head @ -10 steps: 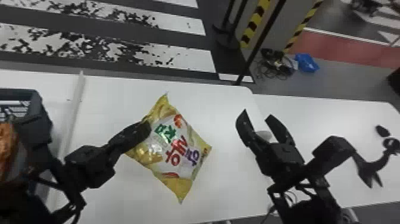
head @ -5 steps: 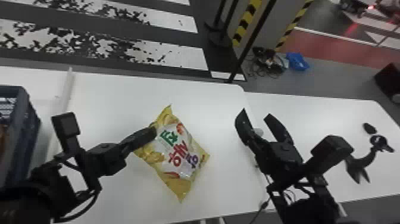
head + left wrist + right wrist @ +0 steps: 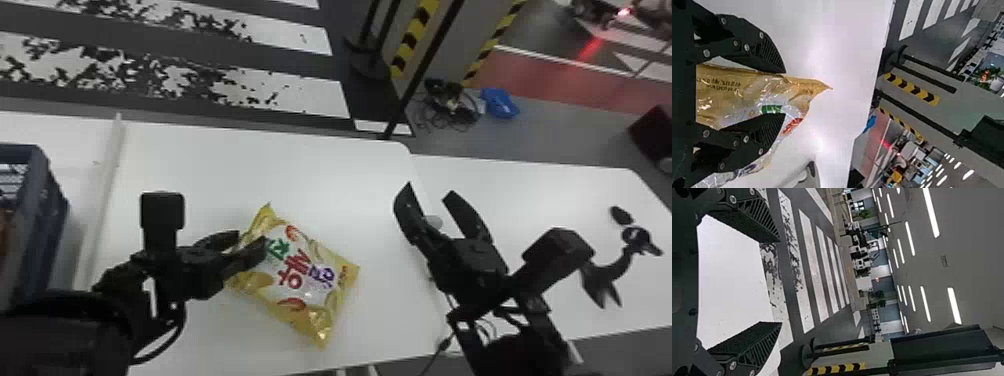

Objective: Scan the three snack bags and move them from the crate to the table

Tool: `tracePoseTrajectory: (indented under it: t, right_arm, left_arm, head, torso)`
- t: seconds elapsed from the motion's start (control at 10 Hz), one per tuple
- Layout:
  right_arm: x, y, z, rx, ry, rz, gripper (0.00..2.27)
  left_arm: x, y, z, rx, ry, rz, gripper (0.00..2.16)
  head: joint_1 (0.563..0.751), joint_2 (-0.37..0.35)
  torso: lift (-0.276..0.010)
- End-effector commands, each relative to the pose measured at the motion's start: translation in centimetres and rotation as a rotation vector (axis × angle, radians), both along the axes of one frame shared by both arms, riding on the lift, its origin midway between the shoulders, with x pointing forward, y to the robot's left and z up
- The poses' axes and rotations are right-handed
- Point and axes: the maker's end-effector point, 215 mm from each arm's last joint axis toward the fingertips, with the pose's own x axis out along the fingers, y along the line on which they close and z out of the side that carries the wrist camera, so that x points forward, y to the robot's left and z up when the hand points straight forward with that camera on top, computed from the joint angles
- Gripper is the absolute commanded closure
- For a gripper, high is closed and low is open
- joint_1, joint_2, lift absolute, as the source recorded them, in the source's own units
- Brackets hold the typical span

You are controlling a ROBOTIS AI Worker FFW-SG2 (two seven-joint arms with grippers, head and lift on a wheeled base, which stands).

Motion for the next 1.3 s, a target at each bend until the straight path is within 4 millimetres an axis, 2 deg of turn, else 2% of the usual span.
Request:
tracePoseTrajectory:
  t: [0.0,0.1,0.2,0.4,0.5,0.7,0.9,1.0,1.1,1.2]
  right_arm:
    - [-0.1,-0.1,0.0,0.001,-0.002,0.001,0.15]
    - [-0.3,-0.3,-0.1,-0.001,0.001,0.0,0.15]
    - [-0.4,-0.4,0.0,0.003,-0.001,0.001,0.15]
    - [-0.7,-0.5,-0.1,0.008,0.0,0.003,0.15]
    - [-1.0,-0.4,-0.2,0.007,0.001,0.007,0.15]
    - [-1.5,0.1,-0.9,0.007,0.02,0.031,0.15]
    - [-2.5,2.6,-4.4,0.027,0.134,0.14,0.14]
    - [-3.0,3.6,-6.1,0.033,0.193,0.165,0.15]
    - [-3.9,5.4,-8.6,0.038,0.281,0.202,0.15]
    - [-4.9,8.1,-11.2,-0.015,0.364,0.268,0.16]
  left_arm:
    - [0.3,0.2,-0.2,0.087,-0.037,-0.002,0.03]
    - [0.8,1.2,0.5,0.134,-0.079,0.029,0.03]
    - [2.0,2.2,3.0,0.13,-0.177,0.073,0.03]
    - [1.4,4.5,6.8,0.061,-0.228,0.132,0.03]
    - [0.6,6.6,9.5,0.046,-0.273,0.18,0.03]
    - [-0.9,13.5,14.8,0.08,-0.37,0.297,0.03]
    - [-2.8,19.9,18.6,0.12,-0.447,0.403,0.03]
    - [-4.0,21.8,18.6,0.143,-0.439,0.429,0.03]
    - [-4.8,23.0,19.2,0.152,-0.469,0.456,0.03]
    - [-5.3,23.8,18.7,0.169,-0.462,0.474,0.03]
  head:
    - [0.695,-0.35]
    - [0.695,-0.35]
    - [0.695,-0.35]
    - [0.695,-0.35]
    - [0.695,-0.35]
    - [0.695,-0.344]
    - [0.695,-0.248]
    - [0.695,-0.184]
    - [0.695,-0.133]
    - [0.695,-0.109]
  torso:
    - [-0.062]
    - [-0.062]
    - [-0.062]
    - [-0.062]
    - [-0.062]
    - [-0.062]
    - [-0.062]
    - [-0.062]
    - [-0.062]
    - [-0.062]
